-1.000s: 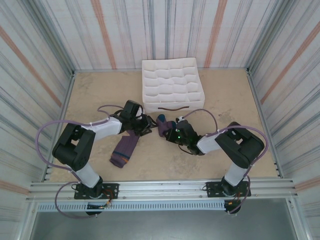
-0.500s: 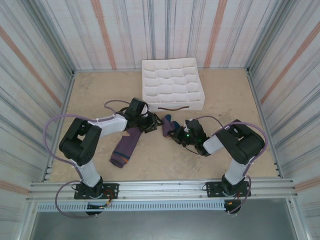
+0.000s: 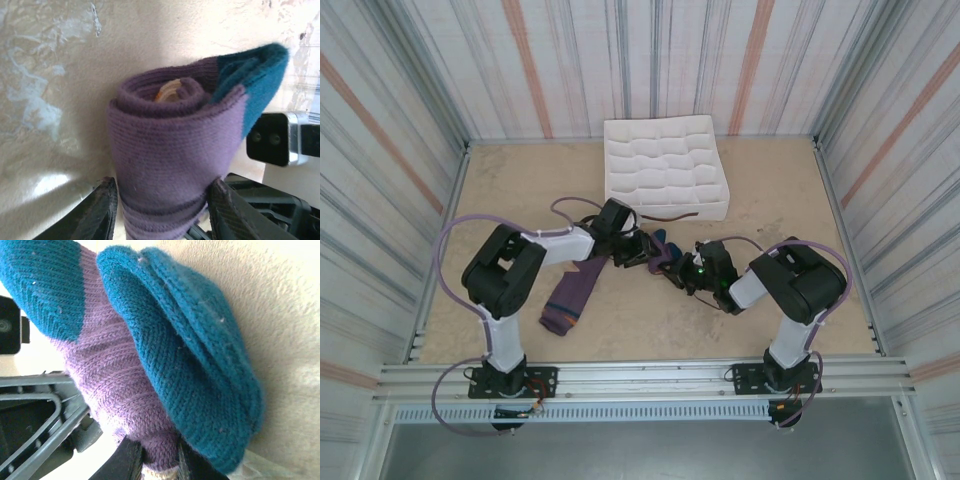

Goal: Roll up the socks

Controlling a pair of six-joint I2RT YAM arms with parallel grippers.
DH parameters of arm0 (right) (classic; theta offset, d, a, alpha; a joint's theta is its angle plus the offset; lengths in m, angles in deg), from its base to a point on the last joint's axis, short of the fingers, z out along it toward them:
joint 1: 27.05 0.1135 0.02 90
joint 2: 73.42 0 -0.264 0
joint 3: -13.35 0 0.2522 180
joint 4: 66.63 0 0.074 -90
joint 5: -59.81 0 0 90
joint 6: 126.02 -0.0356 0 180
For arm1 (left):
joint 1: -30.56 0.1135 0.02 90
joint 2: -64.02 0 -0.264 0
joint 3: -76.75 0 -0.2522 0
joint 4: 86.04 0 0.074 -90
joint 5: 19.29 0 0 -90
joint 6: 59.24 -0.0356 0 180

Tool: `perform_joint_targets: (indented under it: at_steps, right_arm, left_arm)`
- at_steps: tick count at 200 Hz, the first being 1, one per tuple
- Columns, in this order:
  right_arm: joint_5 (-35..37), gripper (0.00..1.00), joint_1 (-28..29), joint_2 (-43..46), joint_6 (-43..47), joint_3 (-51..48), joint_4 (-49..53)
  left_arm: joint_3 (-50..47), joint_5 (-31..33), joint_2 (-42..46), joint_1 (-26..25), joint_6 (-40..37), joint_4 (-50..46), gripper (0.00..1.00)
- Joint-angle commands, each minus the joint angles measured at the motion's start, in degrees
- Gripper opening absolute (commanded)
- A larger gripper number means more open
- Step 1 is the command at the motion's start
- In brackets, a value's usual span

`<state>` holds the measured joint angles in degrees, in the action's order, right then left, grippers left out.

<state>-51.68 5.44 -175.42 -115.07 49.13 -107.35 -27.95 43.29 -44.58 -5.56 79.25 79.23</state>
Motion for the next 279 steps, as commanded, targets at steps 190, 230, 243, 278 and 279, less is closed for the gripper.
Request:
perform_joint_targets:
  at_steps: [190, 230, 243, 278, 279]
  right_arm:
    - [32.9, 0.62, 15.4, 26.6, 42.8, 14.8, 60.1]
    - [39.9, 0.71, 23.3, 20.3, 49.9, 19.4, 57.4]
    - [39.6, 0.71, 24.3, 17.8, 50.6, 20.8, 56.0]
    - [40.9, 0.71, 25.6, 11.3, 51.0, 24.2, 54.7]
    - [41.0, 0.7, 25.6, 11.1, 51.0, 24.2, 54.7]
  left_arm:
    - [-1.7, 2.6, 3.4, 1.5, 3.5, -13.7, 0.0]
    - [-4.8, 1.2, 5.7, 2.3, 4.6, -12.8, 0.0]
    - [-5.4, 1.3, 6.4, 2.5, 4.7, -12.8, 0.0]
    - [-6.6, 0.8, 7.3, 2.9, 5.0, -12.4, 0.0]
    - [-6.6, 0.8, 7.3, 2.9, 5.0, -12.5, 0.0]
